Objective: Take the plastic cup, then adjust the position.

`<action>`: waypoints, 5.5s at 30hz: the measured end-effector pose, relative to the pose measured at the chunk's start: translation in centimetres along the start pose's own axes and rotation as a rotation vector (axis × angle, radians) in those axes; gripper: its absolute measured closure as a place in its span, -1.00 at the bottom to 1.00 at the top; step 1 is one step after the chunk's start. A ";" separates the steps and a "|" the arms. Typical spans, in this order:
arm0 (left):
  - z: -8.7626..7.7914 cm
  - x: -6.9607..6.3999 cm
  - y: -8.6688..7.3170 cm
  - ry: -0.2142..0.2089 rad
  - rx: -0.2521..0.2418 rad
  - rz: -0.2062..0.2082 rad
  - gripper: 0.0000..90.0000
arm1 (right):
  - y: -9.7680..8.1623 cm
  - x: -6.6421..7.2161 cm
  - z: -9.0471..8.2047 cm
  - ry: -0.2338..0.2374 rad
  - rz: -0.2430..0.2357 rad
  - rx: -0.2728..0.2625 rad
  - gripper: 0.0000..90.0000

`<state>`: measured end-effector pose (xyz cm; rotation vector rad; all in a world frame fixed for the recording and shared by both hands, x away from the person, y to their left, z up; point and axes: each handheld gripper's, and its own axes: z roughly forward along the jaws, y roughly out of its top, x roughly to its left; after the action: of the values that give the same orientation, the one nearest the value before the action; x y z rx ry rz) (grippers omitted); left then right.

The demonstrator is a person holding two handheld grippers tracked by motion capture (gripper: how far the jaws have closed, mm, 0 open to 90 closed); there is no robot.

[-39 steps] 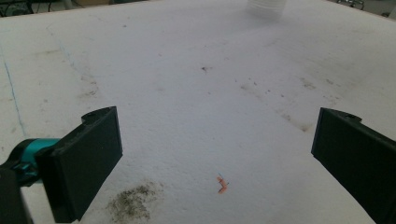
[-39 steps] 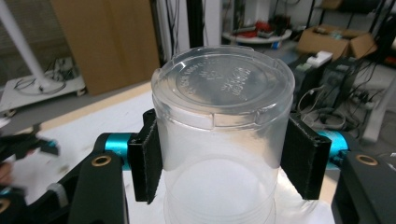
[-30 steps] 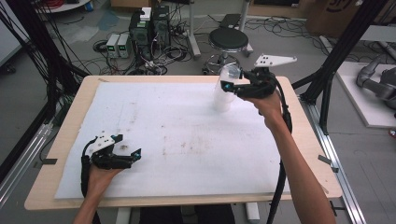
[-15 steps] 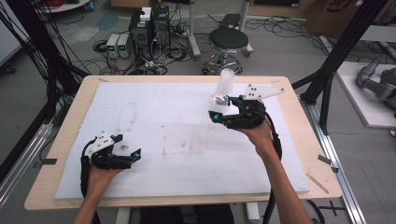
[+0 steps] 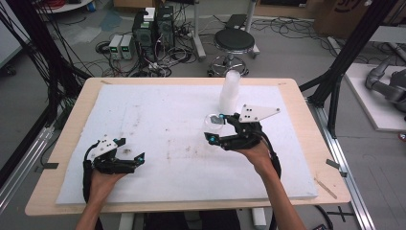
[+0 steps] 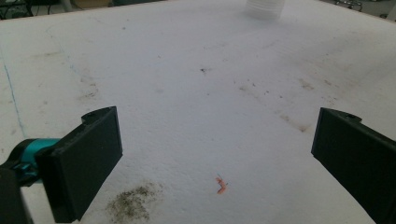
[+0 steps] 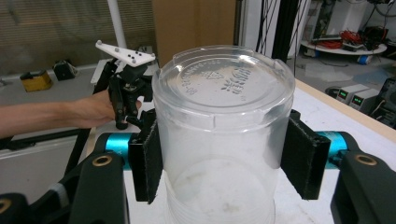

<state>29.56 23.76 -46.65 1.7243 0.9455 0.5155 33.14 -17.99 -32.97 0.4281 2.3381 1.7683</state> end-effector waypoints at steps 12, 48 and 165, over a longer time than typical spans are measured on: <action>0.0 -0.1 0.0 0.007 0.006 0.007 -0.96 | -0.4 0.1 0.4 0.019 0.007 0.006 -0.15; -1.5 0.1 4.9 -0.343 -0.100 0.089 -0.96 | 0.3 0.1 0.4 0.090 0.011 -0.014 -0.13; 6.0 -10.6 13.9 -0.779 0.316 0.470 -0.28 | 0.5 1.5 1.1 0.246 -0.073 0.229 -0.69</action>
<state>32.41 9.96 -34.72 2.1929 0.0569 -0.0493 32.12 -16.38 -32.75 0.1600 2.7018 1.6063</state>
